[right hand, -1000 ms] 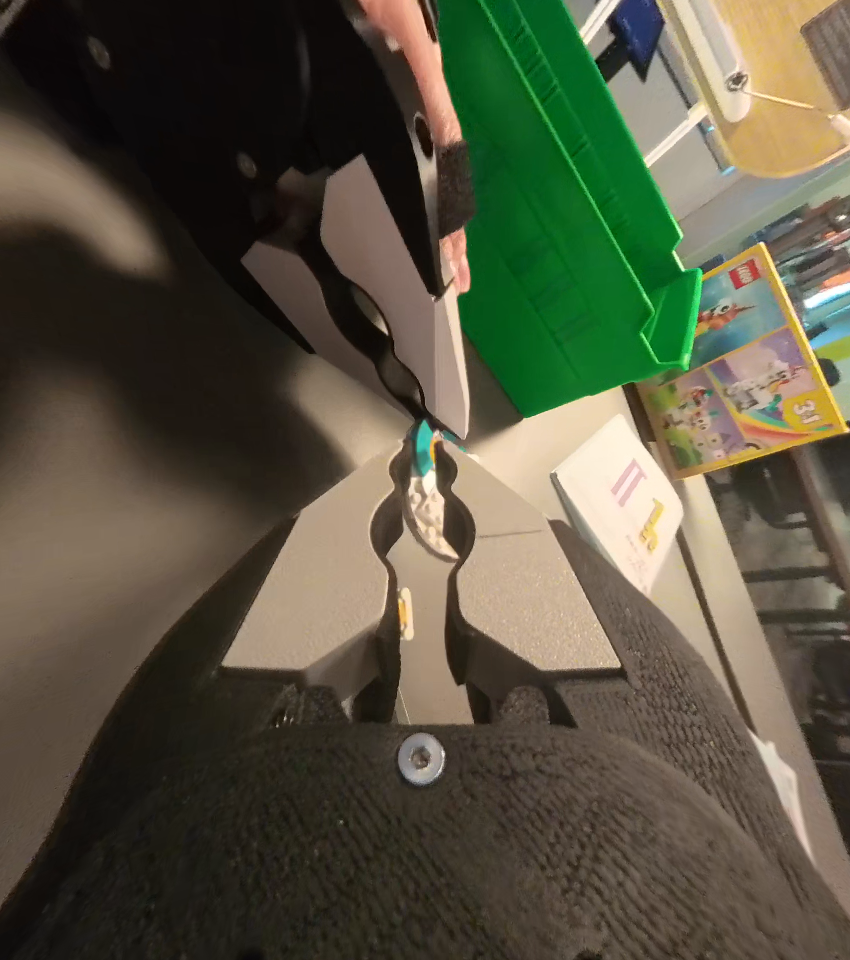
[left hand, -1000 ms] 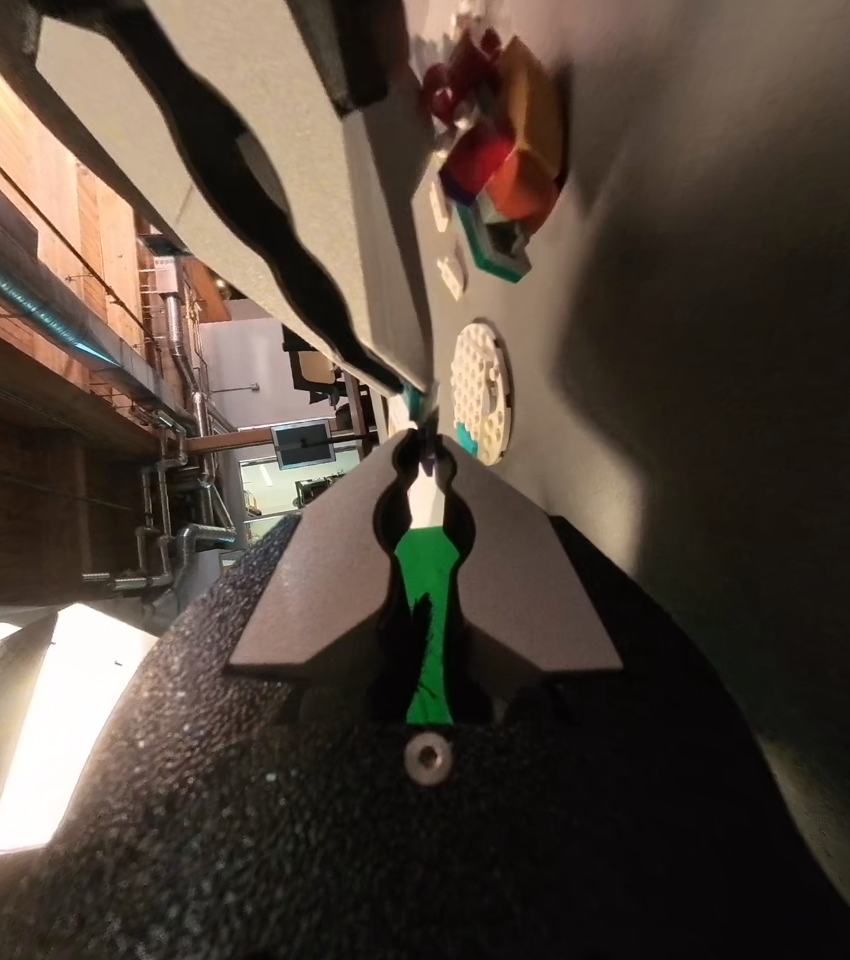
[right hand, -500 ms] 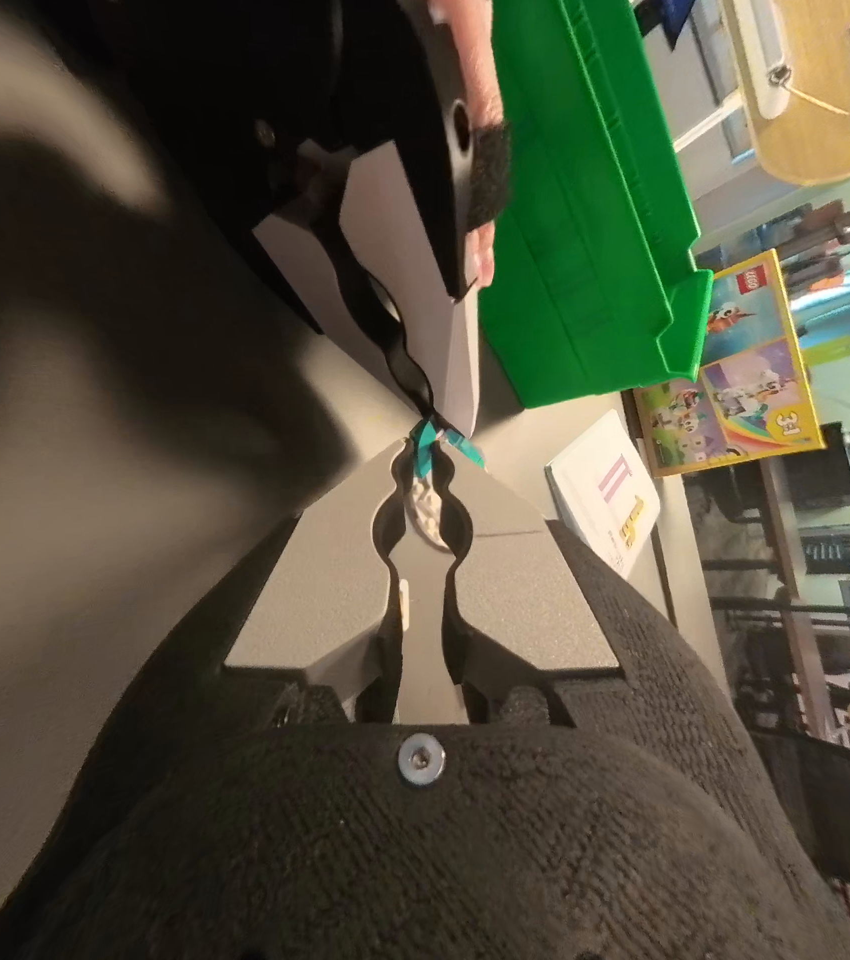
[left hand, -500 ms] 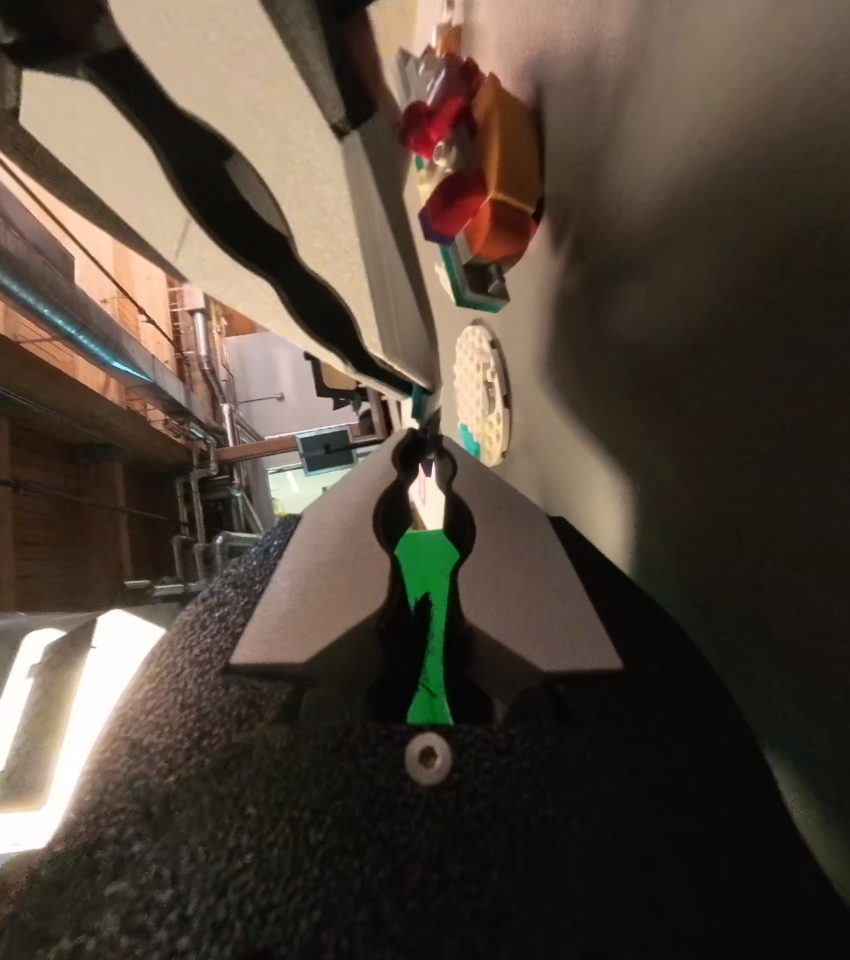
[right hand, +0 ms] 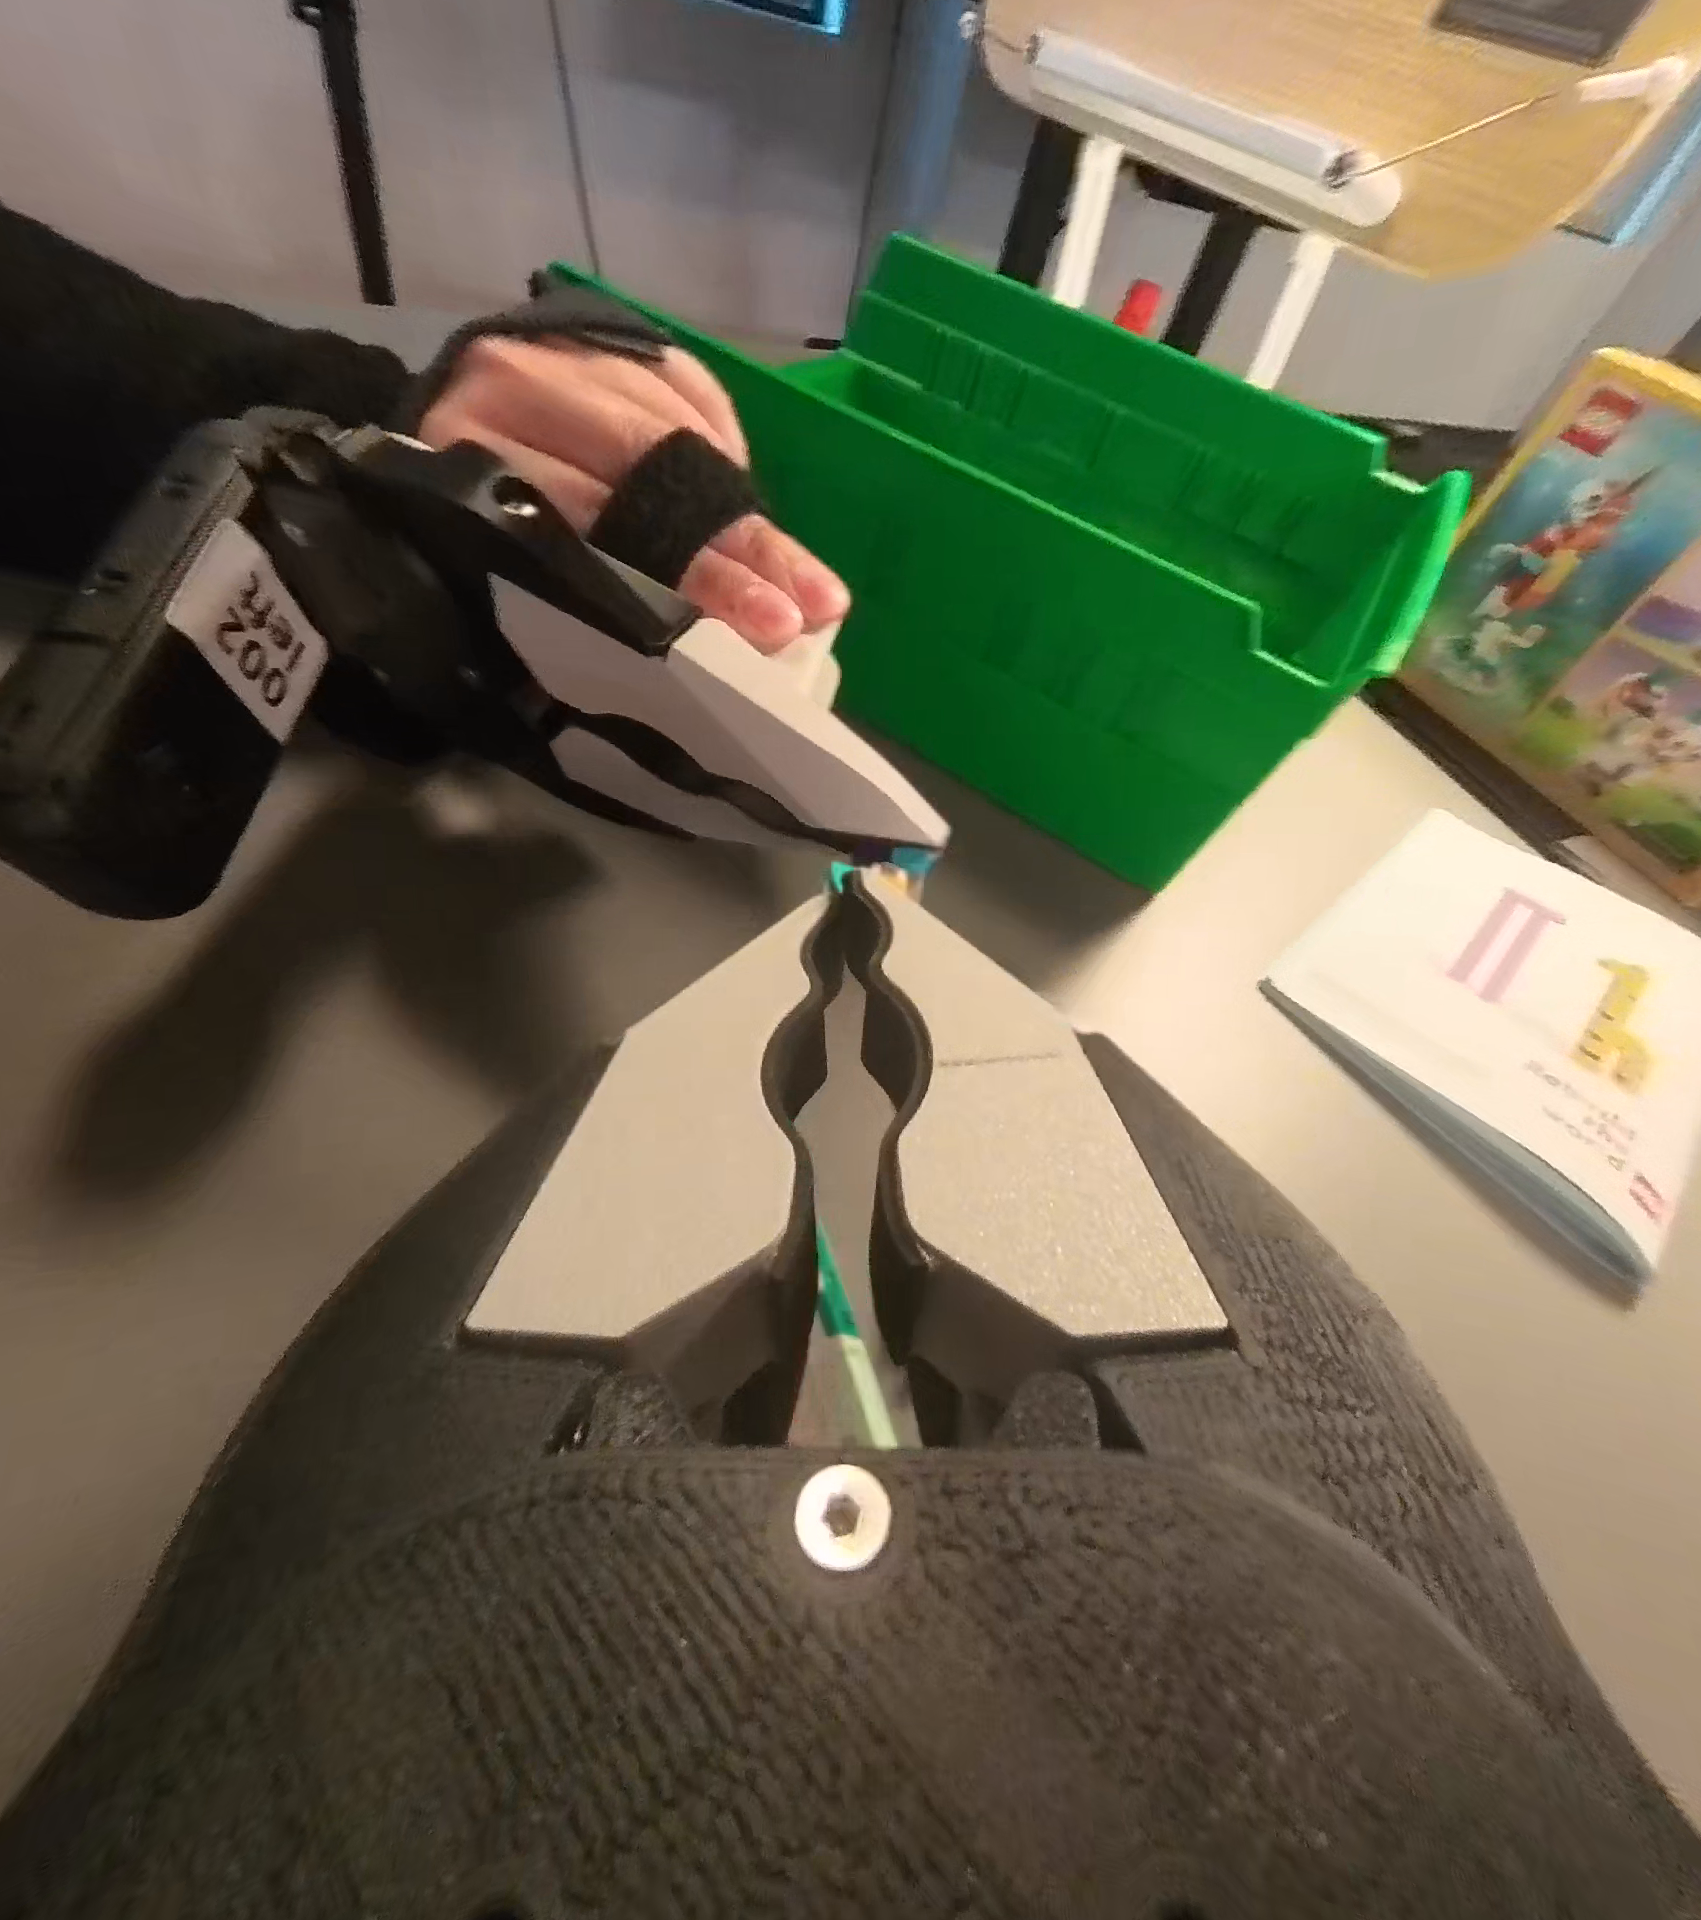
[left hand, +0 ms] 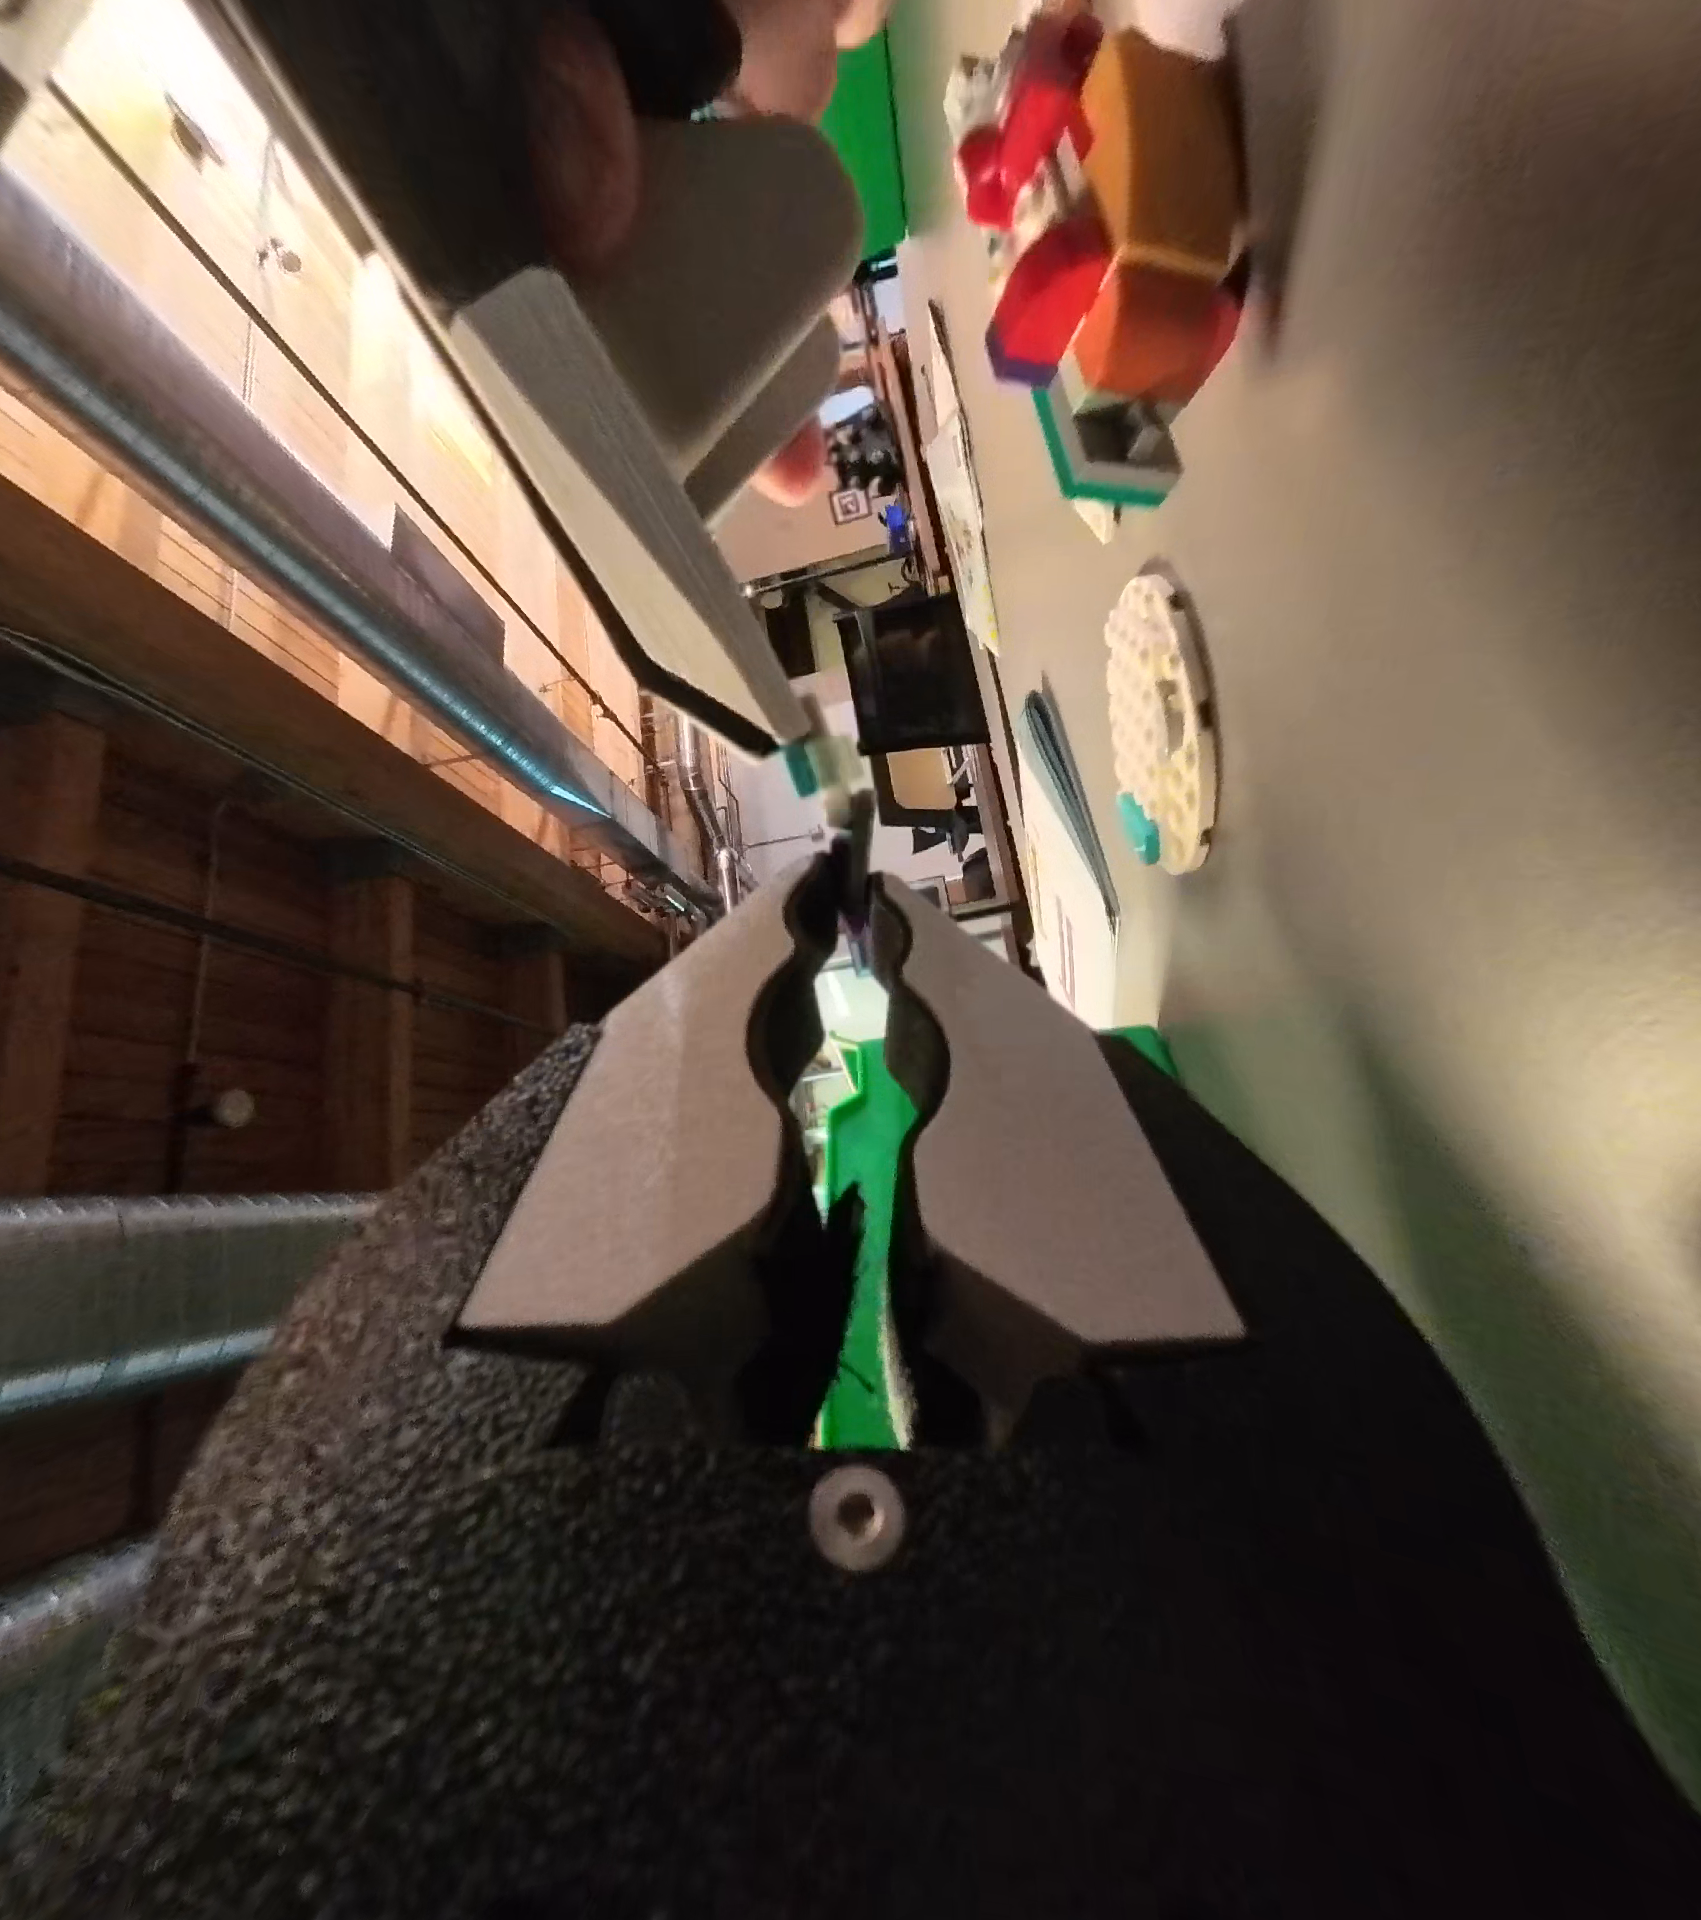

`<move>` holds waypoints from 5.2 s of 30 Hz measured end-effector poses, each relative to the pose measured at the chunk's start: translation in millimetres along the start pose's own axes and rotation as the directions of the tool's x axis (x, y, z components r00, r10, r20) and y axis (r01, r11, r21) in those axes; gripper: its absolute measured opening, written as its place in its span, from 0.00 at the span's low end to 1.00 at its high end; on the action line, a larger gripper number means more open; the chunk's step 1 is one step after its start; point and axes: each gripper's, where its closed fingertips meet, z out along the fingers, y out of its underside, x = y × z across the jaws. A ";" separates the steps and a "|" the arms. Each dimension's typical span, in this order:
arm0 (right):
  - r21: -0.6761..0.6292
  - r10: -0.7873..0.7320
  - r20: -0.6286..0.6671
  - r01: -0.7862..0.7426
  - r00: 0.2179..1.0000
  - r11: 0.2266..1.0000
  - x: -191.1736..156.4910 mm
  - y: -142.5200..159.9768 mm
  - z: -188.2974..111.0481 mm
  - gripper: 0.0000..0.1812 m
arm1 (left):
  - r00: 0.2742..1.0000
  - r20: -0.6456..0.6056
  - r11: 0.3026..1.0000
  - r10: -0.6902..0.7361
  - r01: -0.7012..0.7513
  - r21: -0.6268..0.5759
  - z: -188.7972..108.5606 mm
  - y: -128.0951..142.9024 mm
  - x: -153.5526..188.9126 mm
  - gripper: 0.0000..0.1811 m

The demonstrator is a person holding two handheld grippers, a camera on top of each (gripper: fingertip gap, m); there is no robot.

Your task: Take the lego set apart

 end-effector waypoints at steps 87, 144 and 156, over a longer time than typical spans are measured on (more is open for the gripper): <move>-0.321 -0.835 -0.350 0.782 0.425 0.534 22.8 -11.9 -11.6 0.04 | -0.511 -0.552 -0.447 -0.659 0.856 -0.259 1.1 -24.3 -38.7 0.19; 0.259 0.342 0.239 -0.399 0.909 0.879 -2.1 -43.0 -22.9 0.09 | 0.328 -0.323 0.208 -0.888 0.912 0.355 -16.7 -27.6 -63.6 0.06; 0.250 0.108 0.095 -0.128 0.990 0.960 -0.8 -37.2 -27.6 0.04 | 0.249 -0.381 0.156 -0.890 0.953 0.259 -10.3 -29.1 -49.2 0.16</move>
